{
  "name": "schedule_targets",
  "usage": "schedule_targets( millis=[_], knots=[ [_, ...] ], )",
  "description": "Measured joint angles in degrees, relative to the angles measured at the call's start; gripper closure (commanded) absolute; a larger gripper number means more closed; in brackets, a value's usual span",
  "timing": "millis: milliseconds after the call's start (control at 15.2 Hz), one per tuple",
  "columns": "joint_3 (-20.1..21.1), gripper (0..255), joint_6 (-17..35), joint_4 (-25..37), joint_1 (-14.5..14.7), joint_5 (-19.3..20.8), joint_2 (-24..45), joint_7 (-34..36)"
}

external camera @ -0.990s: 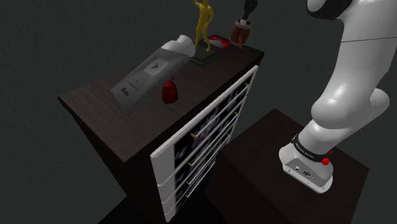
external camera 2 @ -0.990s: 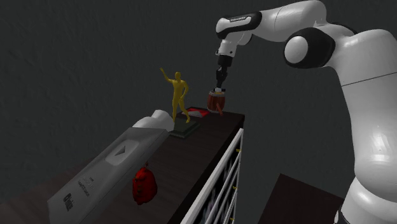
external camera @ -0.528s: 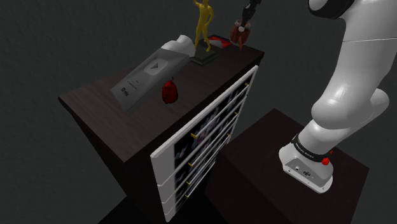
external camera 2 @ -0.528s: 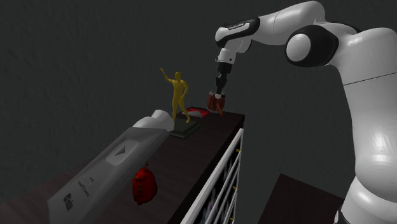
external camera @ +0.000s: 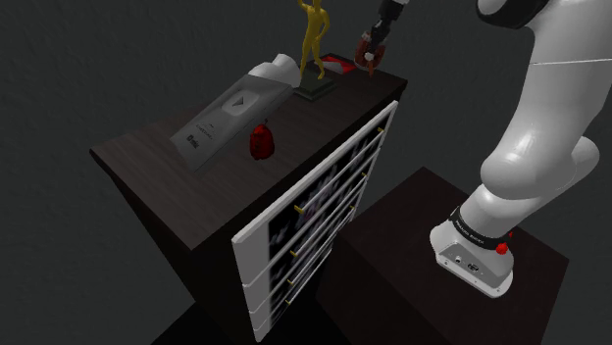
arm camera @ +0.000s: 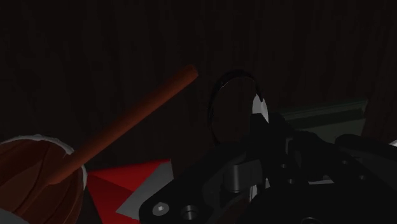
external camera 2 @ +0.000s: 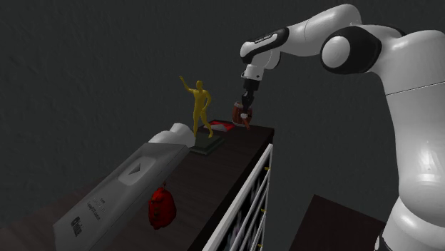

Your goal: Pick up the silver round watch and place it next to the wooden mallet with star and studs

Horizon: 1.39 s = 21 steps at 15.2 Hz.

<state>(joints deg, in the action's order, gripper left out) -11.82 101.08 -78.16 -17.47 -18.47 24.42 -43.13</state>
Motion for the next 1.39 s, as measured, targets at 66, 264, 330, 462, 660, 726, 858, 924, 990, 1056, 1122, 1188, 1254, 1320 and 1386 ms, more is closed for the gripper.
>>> schedule_targets(
  millis=[66, 264, 330, 462, 660, 726, 858, 924, 990, 1056, 1122, 1188, 1254, 1320, 1386],
  knots=[
    [0.0, 255, 0.6, -0.7, 0.0, 0.0, -0.1, -0.2],
    [0.1, 255, 2.9, -2.9, 0.2, -0.2, 0.0, -0.7],
    [0.1, 255, 3.5, -3.5, 0.3, -0.2, 0.1, -0.8],
    [0.1, 255, 5.1, -5.0, 0.3, -0.4, 0.3, -1.2],
    [0.2, 255, 6.9, -6.2, 0.4, -0.7, 0.9, -1.7],
    [0.3, 255, 7.5, -6.6, 0.4, -0.8, 1.1, -1.9],
    [0.4, 255, 8.9, -7.9, 0.5, -1.0, 1.2, -2.3],
    [0.4, 255, 9.4, -8.0, 0.5, -1.1, 1.6, -2.4],
    [0.4, 255, 10.1, -8.7, 0.5, -1.2, 1.7, -2.7],
    [0.5, 255, 10.9, -9.4, 0.5, -1.3, 1.8, -2.8],
    [0.5, 255, 11.4, -9.7, 0.5, -1.4, 2.1, -3.1],
    [0.5, 255, 11.9, -9.9, 0.4, -1.5, 2.4, -3.3],
    [0.6, 255, 12.7, -10.6, 0.5, -1.7, 2.6, -3.4],
    [0.6, 255, 13.3, -11.1, 0.5, -1.8, 2.7, -3.7],
    [0.7, 255, 14.1, -11.8, 0.6, -1.9, 2.7, -3.8]
  ],
)
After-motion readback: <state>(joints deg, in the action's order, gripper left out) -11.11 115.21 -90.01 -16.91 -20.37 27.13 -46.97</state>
